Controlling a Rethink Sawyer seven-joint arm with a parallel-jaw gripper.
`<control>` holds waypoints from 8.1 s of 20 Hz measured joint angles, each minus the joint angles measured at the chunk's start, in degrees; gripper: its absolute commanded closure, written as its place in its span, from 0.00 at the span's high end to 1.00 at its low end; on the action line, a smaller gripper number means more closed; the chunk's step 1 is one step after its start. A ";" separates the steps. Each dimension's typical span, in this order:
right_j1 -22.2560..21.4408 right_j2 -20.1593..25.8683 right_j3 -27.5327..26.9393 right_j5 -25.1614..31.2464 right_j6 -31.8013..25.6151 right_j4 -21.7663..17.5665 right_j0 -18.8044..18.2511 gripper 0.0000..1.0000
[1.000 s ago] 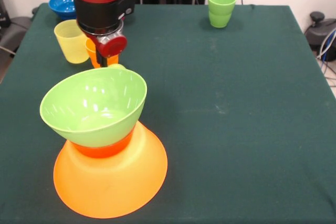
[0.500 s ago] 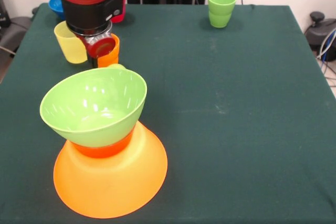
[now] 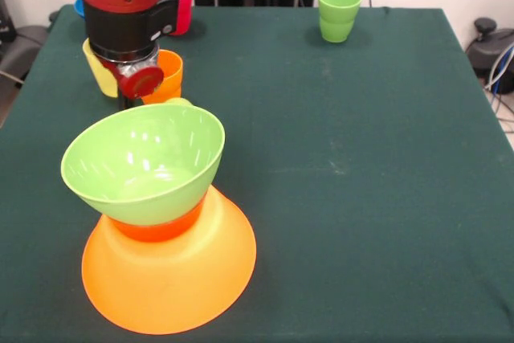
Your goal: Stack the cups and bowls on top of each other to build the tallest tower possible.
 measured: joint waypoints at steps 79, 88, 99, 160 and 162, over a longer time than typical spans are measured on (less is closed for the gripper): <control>0.06 0.23 10.21 -6.84 0.00 4.99 7.38 0.00; -3.22 0.09 10.69 -6.84 0.00 7.58 9.83 0.00; -5.00 -0.42 10.76 -6.77 0.00 11.54 13.04 0.00; -5.54 1.12 3.38 1.37 0.00 4.91 -4.39 0.00; -4.51 2.13 3.47 -0.83 0.00 4.28 -5.15 0.00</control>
